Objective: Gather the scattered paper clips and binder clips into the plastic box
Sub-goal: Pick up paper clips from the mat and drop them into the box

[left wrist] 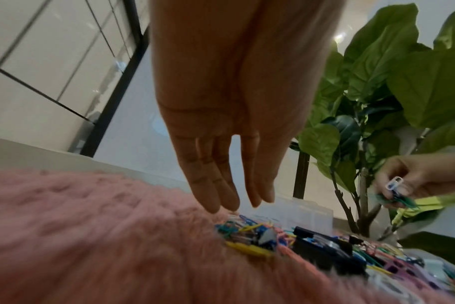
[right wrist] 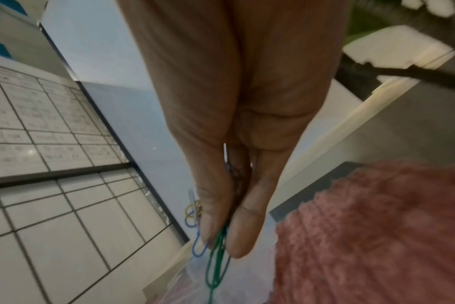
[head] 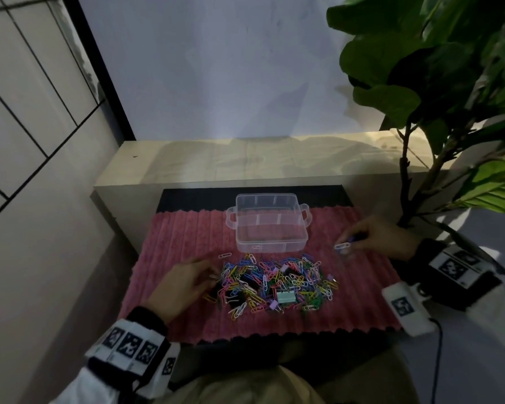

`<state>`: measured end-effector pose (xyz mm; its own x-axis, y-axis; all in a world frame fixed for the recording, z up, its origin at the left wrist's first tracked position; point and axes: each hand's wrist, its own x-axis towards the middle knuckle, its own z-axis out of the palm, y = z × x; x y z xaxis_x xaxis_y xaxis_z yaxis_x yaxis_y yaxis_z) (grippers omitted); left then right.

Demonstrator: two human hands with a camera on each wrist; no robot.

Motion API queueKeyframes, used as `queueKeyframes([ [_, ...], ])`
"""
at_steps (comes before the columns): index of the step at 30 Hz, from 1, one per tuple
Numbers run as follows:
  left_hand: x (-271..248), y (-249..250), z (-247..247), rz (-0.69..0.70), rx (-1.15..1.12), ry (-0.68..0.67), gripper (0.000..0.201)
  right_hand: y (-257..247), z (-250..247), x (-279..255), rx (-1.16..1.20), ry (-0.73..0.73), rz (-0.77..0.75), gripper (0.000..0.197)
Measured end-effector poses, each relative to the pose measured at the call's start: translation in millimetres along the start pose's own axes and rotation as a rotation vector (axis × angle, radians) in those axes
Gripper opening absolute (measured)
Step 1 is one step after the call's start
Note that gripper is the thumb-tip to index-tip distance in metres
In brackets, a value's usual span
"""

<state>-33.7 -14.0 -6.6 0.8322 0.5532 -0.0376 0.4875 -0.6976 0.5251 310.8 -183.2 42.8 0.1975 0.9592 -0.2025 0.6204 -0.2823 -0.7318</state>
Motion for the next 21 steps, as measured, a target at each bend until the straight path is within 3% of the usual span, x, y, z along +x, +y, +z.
queueKeyframes([
  [4, 17, 6, -5, -0.058, 0.022, -0.105, 0.024, -23, 3, 28, -0.196, -0.094, -0.056, 0.012],
  [11, 37, 8, -14, -0.108, 0.087, -0.234, 0.028, -78, -47, 92, -0.23, -0.108, -0.067, 0.015],
  [18, 48, 9, 4, -0.127, 0.136, -0.286, 0.037, -68, 12, 114, -0.413, -0.206, -0.023, 0.015],
  [21, 50, 8, 4, -0.114, 0.107, -0.272, 0.028, -68, 26, 119, -0.427, -0.224, -0.026, 0.017],
])
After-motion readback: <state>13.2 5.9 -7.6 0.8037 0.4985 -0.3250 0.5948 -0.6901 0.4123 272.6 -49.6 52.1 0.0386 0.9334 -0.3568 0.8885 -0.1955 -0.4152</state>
